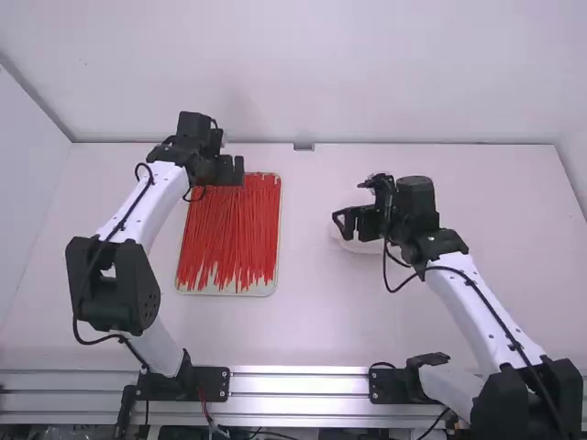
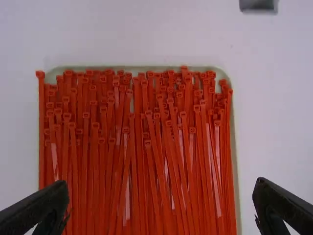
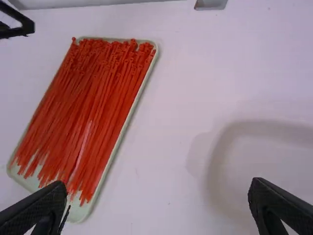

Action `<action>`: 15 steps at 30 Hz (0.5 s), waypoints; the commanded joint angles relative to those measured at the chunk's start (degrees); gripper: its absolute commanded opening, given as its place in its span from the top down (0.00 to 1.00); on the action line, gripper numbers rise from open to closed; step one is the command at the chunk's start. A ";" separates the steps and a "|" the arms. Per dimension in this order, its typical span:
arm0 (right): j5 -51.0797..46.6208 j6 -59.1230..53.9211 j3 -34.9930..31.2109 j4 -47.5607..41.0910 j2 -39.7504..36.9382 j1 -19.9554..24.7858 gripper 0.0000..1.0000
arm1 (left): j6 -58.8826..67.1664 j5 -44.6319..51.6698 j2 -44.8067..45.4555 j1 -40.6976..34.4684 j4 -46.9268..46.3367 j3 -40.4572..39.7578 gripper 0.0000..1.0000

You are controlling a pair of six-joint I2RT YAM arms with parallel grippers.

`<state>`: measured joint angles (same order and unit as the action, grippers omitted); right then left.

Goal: Fasten the cable tie

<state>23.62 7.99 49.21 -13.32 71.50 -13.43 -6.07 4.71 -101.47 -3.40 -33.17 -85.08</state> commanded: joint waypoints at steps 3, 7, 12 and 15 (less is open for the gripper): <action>3.56 1.99 1.81 1.86 0.35 -2.47 0.01 | 1.95 0.66 -0.02 0.42 2.51 4.94 0.01; 3.19 -3.41 1.81 0.90 0.35 -4.52 0.01 | 1.25 3.76 -0.02 -0.04 9.60 10.38 0.01; 3.41 -3.32 1.81 0.37 0.35 -4.74 0.01 | -2.32 6.43 -0.02 -0.09 19.67 16.98 0.01; 3.37 -4.02 1.81 -1.42 0.35 -4.46 0.01 | -2.08 6.25 -0.02 -0.09 24.06 19.89 0.01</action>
<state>26.70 5.10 49.43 -14.33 71.50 -18.09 -7.53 9.91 -101.47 -3.38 -9.96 -66.57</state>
